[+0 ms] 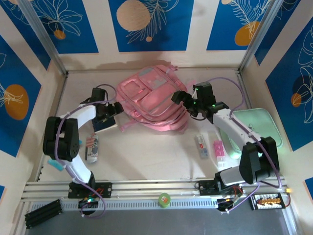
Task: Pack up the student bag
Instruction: Move the book to the center of the table.
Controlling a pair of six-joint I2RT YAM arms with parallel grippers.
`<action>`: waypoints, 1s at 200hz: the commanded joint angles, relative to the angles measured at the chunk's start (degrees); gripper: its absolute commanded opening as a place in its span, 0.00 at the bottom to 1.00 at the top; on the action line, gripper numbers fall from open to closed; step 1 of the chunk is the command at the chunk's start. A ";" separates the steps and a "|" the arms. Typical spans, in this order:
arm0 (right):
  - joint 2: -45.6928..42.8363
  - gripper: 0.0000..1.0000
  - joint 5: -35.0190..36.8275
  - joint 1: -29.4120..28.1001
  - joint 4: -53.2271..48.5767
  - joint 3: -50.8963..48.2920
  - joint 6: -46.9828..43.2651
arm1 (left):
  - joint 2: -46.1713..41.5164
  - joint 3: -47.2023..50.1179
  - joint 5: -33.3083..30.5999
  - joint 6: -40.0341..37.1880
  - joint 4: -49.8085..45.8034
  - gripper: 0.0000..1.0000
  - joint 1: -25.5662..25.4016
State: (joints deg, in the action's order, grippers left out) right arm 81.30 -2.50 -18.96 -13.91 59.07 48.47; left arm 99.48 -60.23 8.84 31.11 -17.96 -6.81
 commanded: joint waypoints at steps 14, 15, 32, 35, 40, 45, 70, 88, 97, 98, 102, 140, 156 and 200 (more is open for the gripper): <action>2.94 0.97 -1.66 -2.37 1.52 4.25 -0.30 | 2.51 -0.55 5.37 -1.47 -2.26 0.97 -0.08; 2.96 0.97 -1.64 -2.42 1.52 4.28 -0.26 | 2.49 -0.49 5.47 -1.44 -2.26 0.97 -0.11; 3.51 0.97 -1.28 -3.27 1.08 5.31 -0.41 | 1.94 1.80 7.35 -0.42 -2.43 0.97 -0.94; 3.59 0.97 -1.32 -3.33 0.95 5.47 -0.48 | 1.68 2.31 7.76 -0.24 -2.40 0.97 -1.20; 3.73 0.97 -1.26 -3.37 0.71 5.69 -0.51 | 1.21 3.19 8.45 -0.17 -2.43 0.97 -1.65; 3.95 0.97 -1.19 -3.45 0.61 5.94 -0.65 | 0.59 3.91 8.73 0.16 -2.64 0.97 -2.14; 4.88 0.95 -1.99 -3.71 -0.43 7.88 -1.26 | -5.24 9.44 7.83 4.03 -3.83 0.99 -5.68; 4.78 0.95 -2.44 -4.09 -0.95 8.52 -1.58 | -9.43 12.61 6.17 6.67 -5.38 0.99 -8.96; 4.54 0.95 -2.53 -4.36 -0.94 8.29 -1.58 | -11.20 13.73 4.88 8.19 -6.21 0.99 -10.94; 4.51 0.95 -2.56 -4.39 -0.94 8.28 -1.56 | -11.35 13.91 4.83 8.31 -6.30 0.99 -11.16; 4.40 0.95 -2.74 -4.45 -0.94 8.11 -1.39 | -12.03 14.39 4.48 8.97 -6.48 0.99 -12.18; 3.45 0.93 -4.07 -6.55 -3.28 7.80 -1.87 | -16.77 18.17 3.32 17.27 -5.32 0.99 -21.34; 2.83 0.92 -3.33 -7.39 -4.60 6.94 -2.15 | -19.09 19.00 3.39 19.10 -4.74 0.99 -22.54; 4.54 0.88 -5.05 -9.55 -6.75 6.39 -4.67 | -23.15 9.69 0.52 6.83 -16.82 1.00 -15.45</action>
State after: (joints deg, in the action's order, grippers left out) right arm 85.67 -5.56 -26.96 -17.78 65.67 46.92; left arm 78.13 -44.47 11.53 43.97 -26.85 -26.72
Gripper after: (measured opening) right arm 0.898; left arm 0.997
